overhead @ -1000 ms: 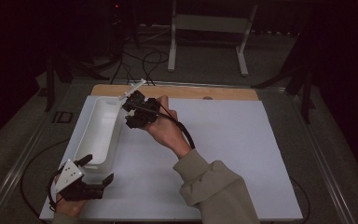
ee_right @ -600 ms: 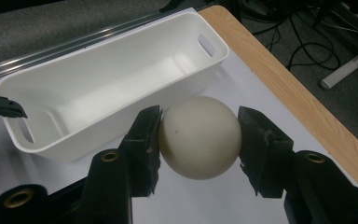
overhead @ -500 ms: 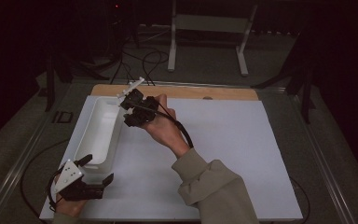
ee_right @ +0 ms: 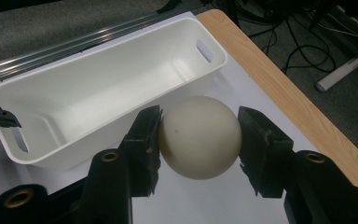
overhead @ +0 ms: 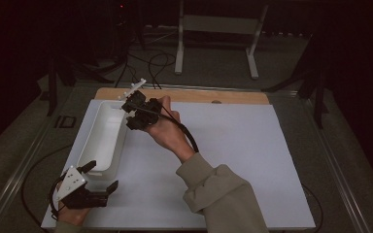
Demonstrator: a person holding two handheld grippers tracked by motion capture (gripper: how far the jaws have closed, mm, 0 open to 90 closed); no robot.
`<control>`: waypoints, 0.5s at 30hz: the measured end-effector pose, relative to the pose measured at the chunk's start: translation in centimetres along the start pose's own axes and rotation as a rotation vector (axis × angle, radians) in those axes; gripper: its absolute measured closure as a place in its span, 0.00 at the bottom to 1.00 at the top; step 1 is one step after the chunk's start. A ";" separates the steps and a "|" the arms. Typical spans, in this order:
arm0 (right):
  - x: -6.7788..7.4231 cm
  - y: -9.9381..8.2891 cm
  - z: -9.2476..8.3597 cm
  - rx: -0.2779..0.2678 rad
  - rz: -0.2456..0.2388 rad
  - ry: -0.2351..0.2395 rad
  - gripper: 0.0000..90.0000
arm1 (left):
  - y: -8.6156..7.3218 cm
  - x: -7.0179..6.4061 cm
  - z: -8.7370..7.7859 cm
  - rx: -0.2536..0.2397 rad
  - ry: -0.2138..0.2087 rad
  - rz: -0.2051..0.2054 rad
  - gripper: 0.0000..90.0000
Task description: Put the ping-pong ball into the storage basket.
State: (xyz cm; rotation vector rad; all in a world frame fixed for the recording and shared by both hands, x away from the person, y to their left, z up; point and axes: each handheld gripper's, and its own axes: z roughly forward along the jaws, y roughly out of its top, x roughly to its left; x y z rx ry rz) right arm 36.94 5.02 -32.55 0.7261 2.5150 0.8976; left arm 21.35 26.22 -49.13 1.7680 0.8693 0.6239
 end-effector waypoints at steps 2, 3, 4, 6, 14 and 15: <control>0.1 0.0 0.1 0.000 0.001 -0.001 0.56 | 0.0 0.0 0.0 0.000 0.000 0.000 0.00; 0.1 0.0 0.2 0.003 0.000 -0.002 0.56 | 0.0 0.0 0.0 0.000 0.000 0.000 0.00; 0.1 0.0 0.2 0.004 0.002 0.003 0.56 | 0.0 0.0 0.0 0.000 0.000 0.000 0.00; 0.1 0.0 0.4 0.001 0.005 0.007 0.56 | 0.0 0.0 0.0 0.000 0.000 0.000 0.00; 0.2 0.1 0.6 0.002 0.004 0.007 0.56 | 0.0 0.0 0.0 0.000 0.001 0.000 0.00; 0.2 0.1 0.6 0.002 0.005 0.007 0.56 | 0.0 0.0 0.0 0.000 0.001 0.000 0.00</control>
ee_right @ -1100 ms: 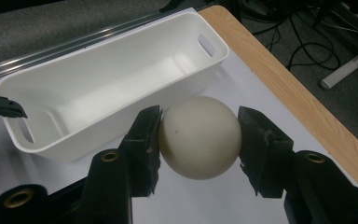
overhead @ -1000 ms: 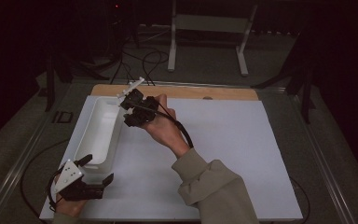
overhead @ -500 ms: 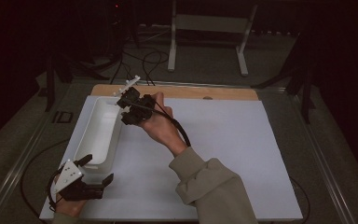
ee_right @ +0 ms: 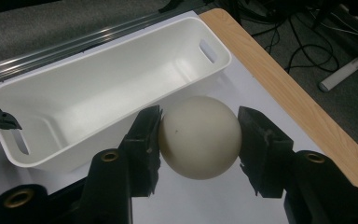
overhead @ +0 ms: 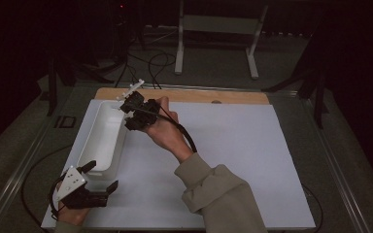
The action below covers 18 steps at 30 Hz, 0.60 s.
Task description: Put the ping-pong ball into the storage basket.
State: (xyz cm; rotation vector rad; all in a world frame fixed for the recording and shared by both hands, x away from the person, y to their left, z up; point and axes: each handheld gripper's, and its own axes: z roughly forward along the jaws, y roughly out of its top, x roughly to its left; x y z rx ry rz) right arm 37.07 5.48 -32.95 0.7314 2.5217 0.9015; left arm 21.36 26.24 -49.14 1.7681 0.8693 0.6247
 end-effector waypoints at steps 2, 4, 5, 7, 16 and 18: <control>0.0 0.0 0.0 -0.002 -0.002 0.002 0.56 | 0.0 0.0 0.0 0.000 0.000 0.000 0.00; 0.1 0.0 0.0 -0.002 -0.002 0.002 0.56 | 0.0 0.0 0.0 0.000 -0.001 0.000 0.00; 0.1 0.0 0.0 -0.002 -0.002 0.002 0.56 | 0.0 0.0 0.0 -0.001 -0.001 -0.001 0.00; 0.1 0.0 0.1 -0.001 -0.003 0.002 0.56 | 0.0 0.0 0.0 -0.001 -0.001 -0.001 0.00; 0.2 0.1 0.2 0.001 -0.007 -0.001 0.56 | 0.0 0.0 0.0 -0.001 0.000 -0.001 0.00; 0.3 0.1 0.2 0.000 -0.008 -0.001 0.56 | 0.0 0.0 0.0 -0.001 -0.001 -0.001 0.00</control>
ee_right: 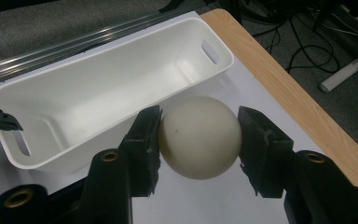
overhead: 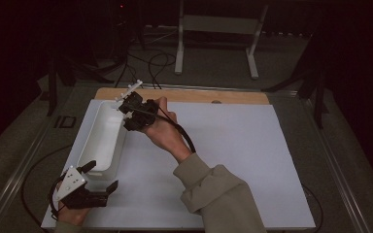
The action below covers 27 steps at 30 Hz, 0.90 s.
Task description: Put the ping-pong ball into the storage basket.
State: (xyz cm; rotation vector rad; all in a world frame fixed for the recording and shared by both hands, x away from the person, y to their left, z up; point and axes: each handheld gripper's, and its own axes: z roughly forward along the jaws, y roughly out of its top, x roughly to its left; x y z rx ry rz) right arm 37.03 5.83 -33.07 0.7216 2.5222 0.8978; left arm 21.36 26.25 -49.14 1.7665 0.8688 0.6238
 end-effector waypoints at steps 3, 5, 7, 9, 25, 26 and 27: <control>0.1 0.1 0.1 0.001 0.000 0.001 0.56 | 0.0 0.0 0.0 0.000 0.000 0.000 0.00; 0.3 0.2 0.2 0.001 0.000 0.001 0.56 | 0.0 0.0 0.0 0.001 -0.001 0.000 0.00; 0.4 0.3 0.2 0.001 -0.002 0.005 0.56 | 0.0 0.0 0.0 0.000 0.000 0.001 0.00; 0.5 0.4 0.3 0.001 -0.007 0.004 0.56 | 0.0 0.0 0.0 0.000 0.000 0.001 0.00; 1.5 1.1 0.7 -0.016 -0.025 0.024 0.56 | 0.0 0.1 -0.1 -0.001 0.000 -0.001 0.00; 1.6 1.2 0.7 -0.018 -0.026 0.025 0.56 | 0.0 0.1 -0.1 -0.001 0.000 -0.001 0.00; 1.7 1.2 0.7 -0.019 -0.029 0.026 0.56 | 0.0 0.1 -0.1 -0.001 0.000 -0.001 0.00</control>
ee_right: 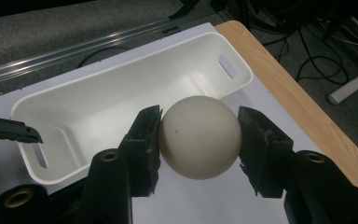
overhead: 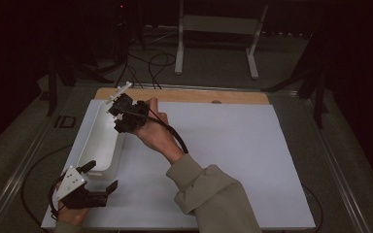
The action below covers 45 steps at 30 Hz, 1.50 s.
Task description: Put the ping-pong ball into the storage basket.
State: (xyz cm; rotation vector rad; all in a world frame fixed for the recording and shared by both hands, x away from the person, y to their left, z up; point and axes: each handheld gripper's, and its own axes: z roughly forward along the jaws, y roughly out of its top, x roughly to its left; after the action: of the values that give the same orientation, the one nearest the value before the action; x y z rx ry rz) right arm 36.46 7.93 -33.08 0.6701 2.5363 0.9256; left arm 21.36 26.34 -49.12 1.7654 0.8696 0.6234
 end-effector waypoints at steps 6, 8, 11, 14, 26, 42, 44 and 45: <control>0.3 0.2 0.2 -0.011 -0.004 0.014 0.56 | 0.0 0.0 0.0 -0.001 0.000 -0.001 0.00; 0.4 0.2 0.3 -0.012 -0.005 0.016 0.56 | 0.0 0.0 0.0 -0.001 0.000 -0.001 0.00; 0.6 0.3 0.4 -0.018 0.000 0.028 0.56 | 0.0 0.0 0.0 -0.001 0.000 -0.001 0.00; 0.7 0.4 0.5 -0.024 -0.002 0.036 0.56 | 0.0 0.0 0.0 -0.001 0.000 -0.001 0.00; 1.4 0.6 1.1 -0.036 -0.014 0.060 0.56 | 0.0 0.0 0.0 -0.005 0.001 -0.003 0.00; 2.4 0.9 1.7 -0.043 -0.033 0.084 0.56 | 0.0 0.0 -0.1 -0.006 0.000 -0.004 0.00; 2.6 0.9 1.8 -0.043 -0.037 0.085 0.56 | 0.0 0.1 -0.1 -0.007 0.000 -0.005 0.00; 2.7 1.0 1.9 -0.044 -0.039 0.085 0.56 | 0.0 0.1 -0.1 -0.008 0.000 -0.006 0.00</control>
State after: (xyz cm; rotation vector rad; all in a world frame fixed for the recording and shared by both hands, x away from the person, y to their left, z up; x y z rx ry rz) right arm 35.42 11.03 -34.26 0.5778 2.5852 1.0143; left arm 21.32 26.45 -49.08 1.7557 0.8704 0.6219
